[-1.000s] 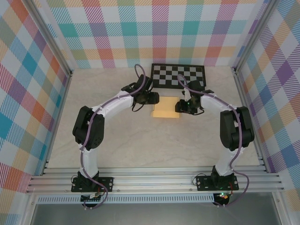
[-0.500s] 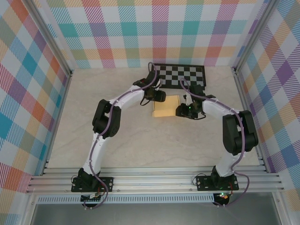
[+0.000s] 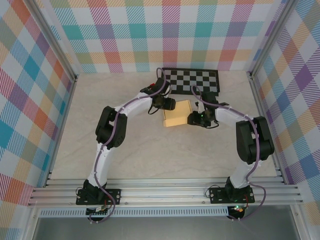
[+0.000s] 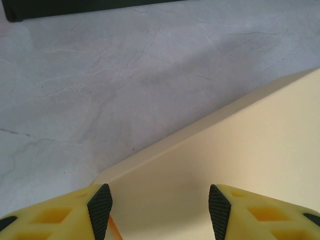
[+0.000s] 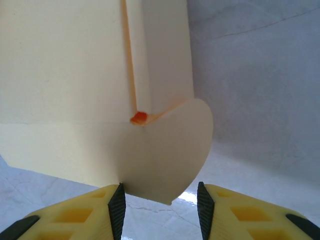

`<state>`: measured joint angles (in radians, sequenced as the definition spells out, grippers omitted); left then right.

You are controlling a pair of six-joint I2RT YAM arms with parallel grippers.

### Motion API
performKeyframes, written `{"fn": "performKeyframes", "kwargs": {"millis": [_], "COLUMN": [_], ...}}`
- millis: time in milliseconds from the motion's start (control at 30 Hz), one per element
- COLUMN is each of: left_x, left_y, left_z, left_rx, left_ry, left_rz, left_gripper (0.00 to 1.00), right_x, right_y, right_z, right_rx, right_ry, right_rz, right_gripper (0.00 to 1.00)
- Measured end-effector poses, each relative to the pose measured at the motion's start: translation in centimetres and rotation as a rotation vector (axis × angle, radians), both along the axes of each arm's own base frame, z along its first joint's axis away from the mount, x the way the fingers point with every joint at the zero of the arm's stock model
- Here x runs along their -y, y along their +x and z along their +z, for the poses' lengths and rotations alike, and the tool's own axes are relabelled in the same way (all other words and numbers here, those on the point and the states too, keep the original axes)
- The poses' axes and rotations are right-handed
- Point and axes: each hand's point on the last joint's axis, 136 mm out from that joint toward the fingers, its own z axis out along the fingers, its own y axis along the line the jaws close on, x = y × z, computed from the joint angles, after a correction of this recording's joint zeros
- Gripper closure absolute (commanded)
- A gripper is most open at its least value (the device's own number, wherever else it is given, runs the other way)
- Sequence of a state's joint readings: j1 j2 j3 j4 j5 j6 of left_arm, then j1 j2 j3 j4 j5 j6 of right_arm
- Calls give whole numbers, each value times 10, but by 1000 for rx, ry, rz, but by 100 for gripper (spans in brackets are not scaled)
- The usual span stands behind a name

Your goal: Fold the paper box

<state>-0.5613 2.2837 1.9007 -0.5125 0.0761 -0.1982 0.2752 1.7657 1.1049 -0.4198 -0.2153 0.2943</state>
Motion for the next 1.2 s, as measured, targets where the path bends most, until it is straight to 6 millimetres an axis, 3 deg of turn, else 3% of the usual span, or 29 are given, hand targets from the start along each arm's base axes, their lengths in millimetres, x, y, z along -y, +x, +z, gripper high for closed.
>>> {"fn": "performKeyframes", "kwargs": {"millis": [167, 300, 467, 633, 700, 900, 1067, 1200], "left_x": [-6, -5, 5, 2, -4, -34, -29, -22], "left_y": [-8, -9, 6, 6, 3, -38, -36, -32], "left_z": [2, 7, 33, 32, 31, 30, 24, 19], "left_rx": [-32, -30, 23, 9, -1, -79, -87, -84], "left_ry": [14, 26, 5, -1, 2, -57, -138, -173], "left_rz": [25, 14, 0, 37, 84, 194, 218, 211], "left_gripper": [39, 39, 40, 38, 36, 34, 33, 33], "right_x": [11, 19, 22, 11, 5, -12, -21, -30], "right_y": [0, 8, 54, 115, 133, 169, 169, 161], "right_z": [6, 29, 73, 96, 93, 53, 23, 18], "right_rx": [13, 93, 262, 393, 414, 370, 299, 273], "right_ry": [-48, -79, -92, -51, -35, 11, 55, 74], "right_rz": [5, 36, 79, 133, 154, 185, 183, 190], "right_gripper": [54, 50, 50, 51, 50, 51, 52, 53]}}
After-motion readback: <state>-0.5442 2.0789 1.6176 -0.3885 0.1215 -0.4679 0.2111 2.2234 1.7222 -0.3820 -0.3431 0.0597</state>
